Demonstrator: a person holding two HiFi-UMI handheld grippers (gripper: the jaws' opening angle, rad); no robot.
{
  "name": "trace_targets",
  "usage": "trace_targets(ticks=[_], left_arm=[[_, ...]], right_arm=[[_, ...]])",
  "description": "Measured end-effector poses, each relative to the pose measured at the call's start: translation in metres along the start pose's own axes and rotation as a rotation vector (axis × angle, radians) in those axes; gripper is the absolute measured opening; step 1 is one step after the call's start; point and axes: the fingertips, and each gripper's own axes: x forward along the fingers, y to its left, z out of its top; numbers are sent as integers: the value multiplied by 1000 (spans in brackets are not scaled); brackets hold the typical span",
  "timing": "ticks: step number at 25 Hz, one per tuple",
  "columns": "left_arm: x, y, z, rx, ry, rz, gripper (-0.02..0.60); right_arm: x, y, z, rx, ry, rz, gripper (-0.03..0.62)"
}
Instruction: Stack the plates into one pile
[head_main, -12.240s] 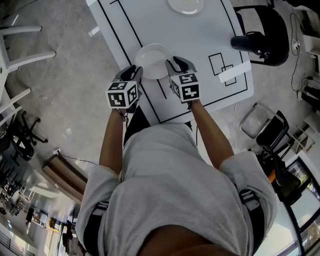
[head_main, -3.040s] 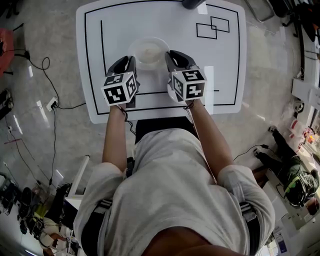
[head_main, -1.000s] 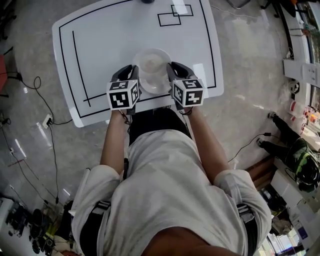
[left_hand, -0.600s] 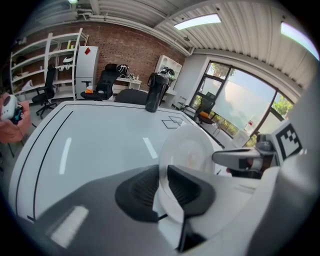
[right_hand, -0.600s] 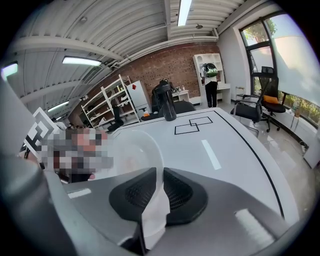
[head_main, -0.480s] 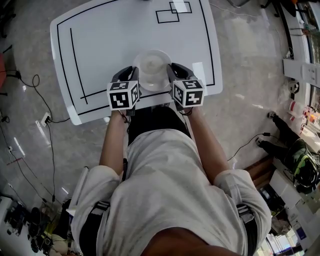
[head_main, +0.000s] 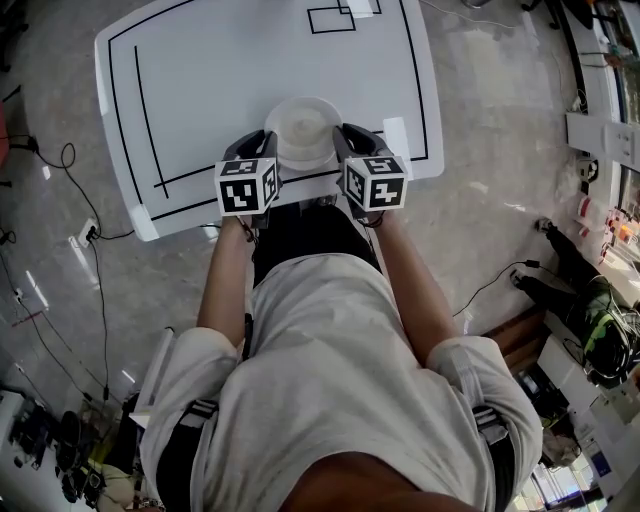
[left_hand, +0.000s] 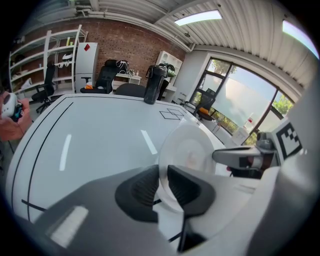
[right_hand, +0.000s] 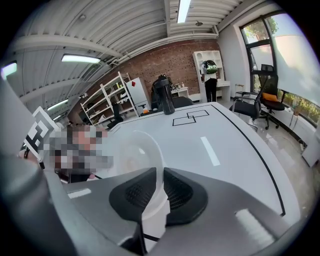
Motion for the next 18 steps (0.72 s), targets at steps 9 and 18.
trace_targets(ticks=[9, 18], left_arm=[[1, 0, -5, 20, 10, 0, 60], [2, -5, -7, 34, 16, -9, 61]], right_arm=[[-1, 1, -7, 3, 8, -5, 48], [-4, -1, -13, 6, 16, -10, 51]])
